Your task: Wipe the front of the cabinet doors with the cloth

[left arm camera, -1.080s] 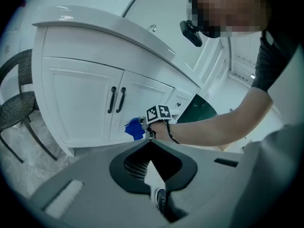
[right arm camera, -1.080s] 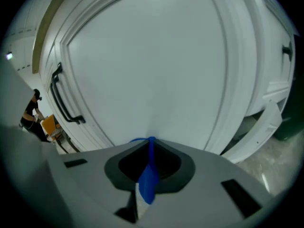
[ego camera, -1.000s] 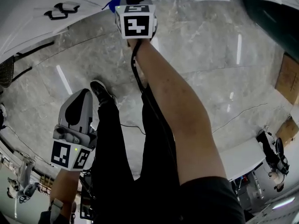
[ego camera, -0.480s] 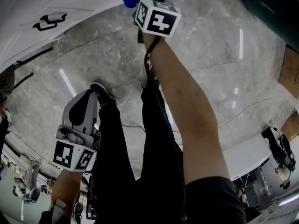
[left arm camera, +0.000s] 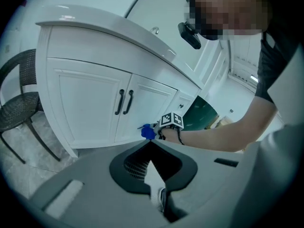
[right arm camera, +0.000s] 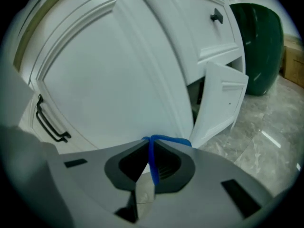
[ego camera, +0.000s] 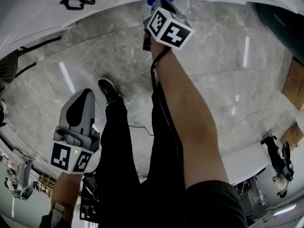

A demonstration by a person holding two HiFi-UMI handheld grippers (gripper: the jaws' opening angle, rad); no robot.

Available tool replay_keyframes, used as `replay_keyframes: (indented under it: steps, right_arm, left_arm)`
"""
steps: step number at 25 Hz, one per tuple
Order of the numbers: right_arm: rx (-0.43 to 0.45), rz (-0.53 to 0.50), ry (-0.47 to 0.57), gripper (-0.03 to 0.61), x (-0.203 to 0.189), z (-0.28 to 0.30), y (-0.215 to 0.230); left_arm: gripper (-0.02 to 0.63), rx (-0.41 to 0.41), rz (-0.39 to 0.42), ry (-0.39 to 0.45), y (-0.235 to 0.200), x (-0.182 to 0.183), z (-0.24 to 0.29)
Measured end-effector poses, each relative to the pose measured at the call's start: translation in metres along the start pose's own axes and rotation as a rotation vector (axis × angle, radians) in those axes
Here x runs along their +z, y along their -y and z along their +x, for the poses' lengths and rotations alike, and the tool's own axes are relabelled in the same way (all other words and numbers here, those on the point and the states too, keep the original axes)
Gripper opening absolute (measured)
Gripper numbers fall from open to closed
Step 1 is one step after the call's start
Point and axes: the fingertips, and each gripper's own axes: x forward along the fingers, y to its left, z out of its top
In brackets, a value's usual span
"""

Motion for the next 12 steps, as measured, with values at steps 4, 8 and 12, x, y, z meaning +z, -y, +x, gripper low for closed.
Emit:
replay_keyframes:
  steps: [4,8,12]
  right_arm:
    - [0.087,-0.036,-0.072,0.029,-0.046,0.017,-0.068]
    - [0.192,0.041,-0.112,0.029,-0.085,0.039,-0.128]
    - [0.203,0.168,-0.138,0.029,-0.105,0.060,-0.141]
  left_arm:
    - [-0.002,0.047,-0.036,0.009,-0.035,-0.006,-0.020]
    - [-0.002,0.059,-0.050,0.000,-0.052,-0.016,-0.029]
    - [-0.002,0.071,-0.062,-0.012,-0.057,-0.026,-0.029]
